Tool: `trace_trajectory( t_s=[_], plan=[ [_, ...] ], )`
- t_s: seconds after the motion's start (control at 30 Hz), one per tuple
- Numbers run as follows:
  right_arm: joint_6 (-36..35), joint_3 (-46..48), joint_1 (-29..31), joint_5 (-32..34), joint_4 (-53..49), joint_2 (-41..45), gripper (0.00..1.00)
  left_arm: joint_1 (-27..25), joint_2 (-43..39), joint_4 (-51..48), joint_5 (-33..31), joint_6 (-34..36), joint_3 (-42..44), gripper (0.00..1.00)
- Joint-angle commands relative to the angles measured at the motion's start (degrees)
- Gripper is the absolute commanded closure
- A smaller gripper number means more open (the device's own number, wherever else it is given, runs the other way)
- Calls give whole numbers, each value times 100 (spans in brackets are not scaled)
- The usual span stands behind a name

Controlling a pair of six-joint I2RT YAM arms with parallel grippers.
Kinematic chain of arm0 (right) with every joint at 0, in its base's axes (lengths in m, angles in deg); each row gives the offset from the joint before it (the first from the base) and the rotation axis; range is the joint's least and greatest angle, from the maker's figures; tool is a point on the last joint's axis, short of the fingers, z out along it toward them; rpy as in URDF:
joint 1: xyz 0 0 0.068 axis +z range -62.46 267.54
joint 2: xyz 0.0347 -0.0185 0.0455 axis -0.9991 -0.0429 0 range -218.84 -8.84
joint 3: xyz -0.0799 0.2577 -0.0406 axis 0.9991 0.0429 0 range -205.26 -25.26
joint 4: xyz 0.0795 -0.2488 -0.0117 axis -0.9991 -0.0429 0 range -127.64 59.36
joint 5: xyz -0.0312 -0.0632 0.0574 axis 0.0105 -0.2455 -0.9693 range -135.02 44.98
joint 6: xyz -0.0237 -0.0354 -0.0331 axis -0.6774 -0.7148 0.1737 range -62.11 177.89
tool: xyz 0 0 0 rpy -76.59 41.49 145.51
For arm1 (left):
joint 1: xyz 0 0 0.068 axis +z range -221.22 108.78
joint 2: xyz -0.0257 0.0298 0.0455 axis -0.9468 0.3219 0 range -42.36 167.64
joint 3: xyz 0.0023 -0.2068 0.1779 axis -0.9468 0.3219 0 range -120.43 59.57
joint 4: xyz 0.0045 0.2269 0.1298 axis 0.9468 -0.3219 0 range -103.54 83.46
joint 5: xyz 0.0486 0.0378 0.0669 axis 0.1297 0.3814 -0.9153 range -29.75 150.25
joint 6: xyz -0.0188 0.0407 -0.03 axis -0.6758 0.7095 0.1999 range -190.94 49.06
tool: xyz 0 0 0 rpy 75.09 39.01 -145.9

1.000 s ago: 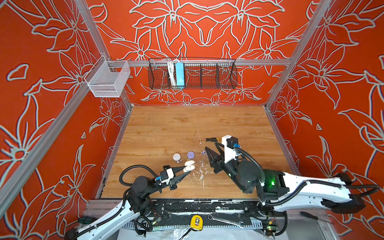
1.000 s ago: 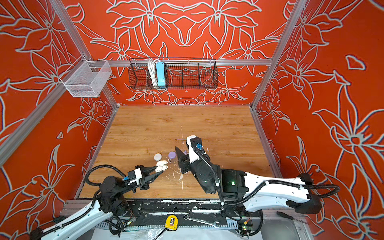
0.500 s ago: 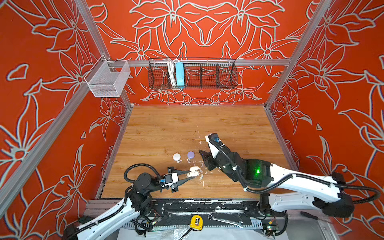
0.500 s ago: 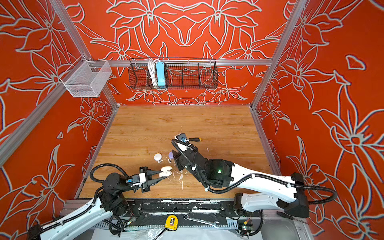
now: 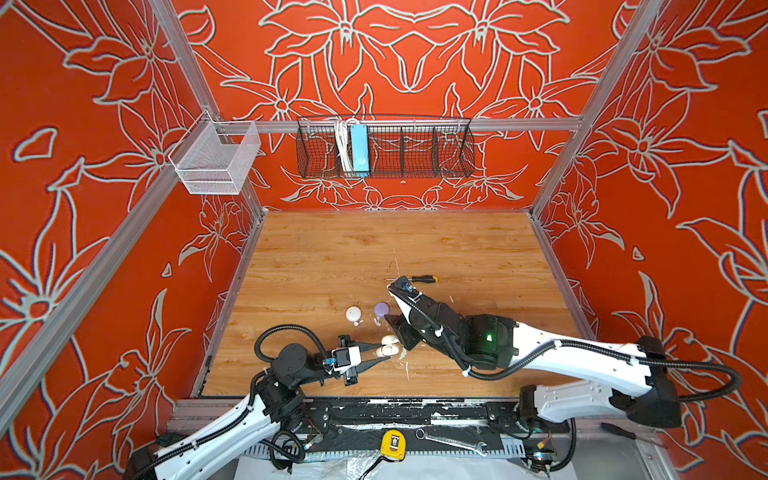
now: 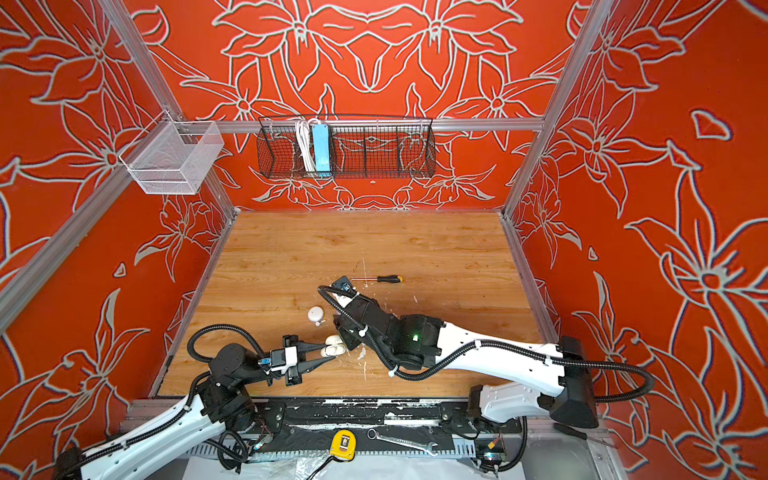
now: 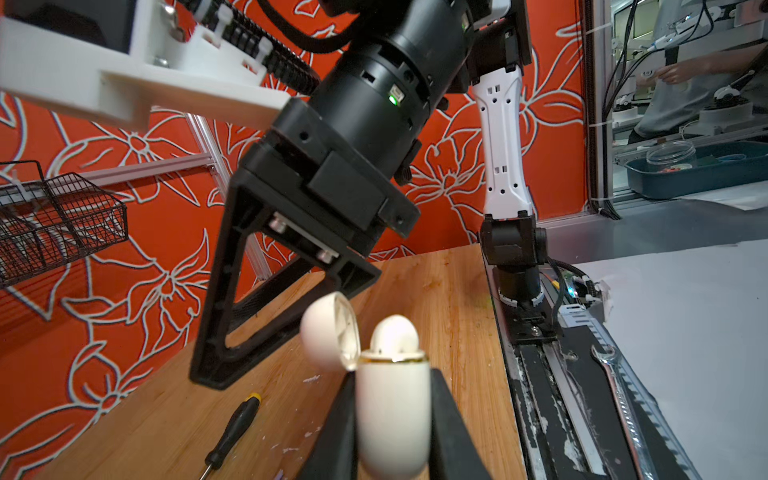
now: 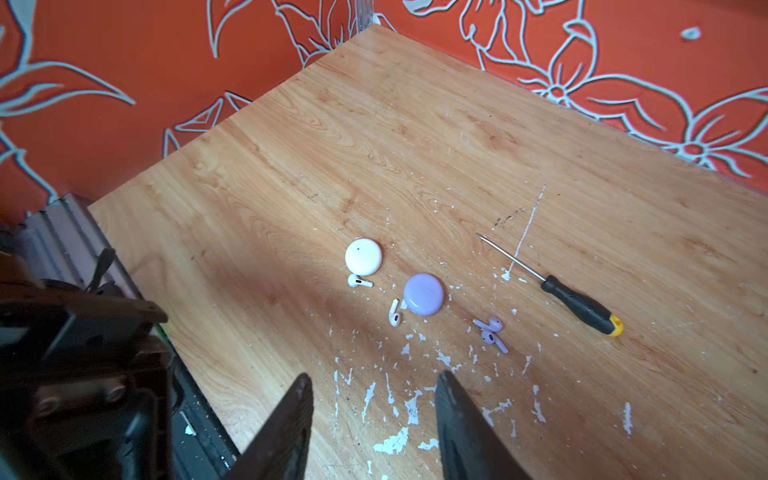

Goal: Insert the wireless bluetooth earbuds into the charging case
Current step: 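Swing the right gripper away from the case out over the table, then lower the white earbud case onto the table with the left gripper and release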

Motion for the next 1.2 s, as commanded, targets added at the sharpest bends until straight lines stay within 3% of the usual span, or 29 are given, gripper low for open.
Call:
trace_trajectory(
  t_s=[0.0,0.5,0.7,0.93,1.1,1.17],
  plan=[
    [140,282,69,-590,84,115,50,-25,-36,249,-352,173,-150,100],
    [274,499,179,-1235,-74,11,61,-27,-475,135,-976,174,-8,100],
    [477,604,191,-687,-245,238,62,-25,-541,108,-1348,43,9,100],
    [756,859,172,314,-487,884,58,61,-151,-227,-3778,-976,-185,100],
    [969,964,139,683,-745,1113,55,883,616,-913,-4480,-2378,-557,100],
    [1011,1012,134,678,-763,1138,54,1348,1032,-1054,-4387,-2963,-641,100]
  ],
)
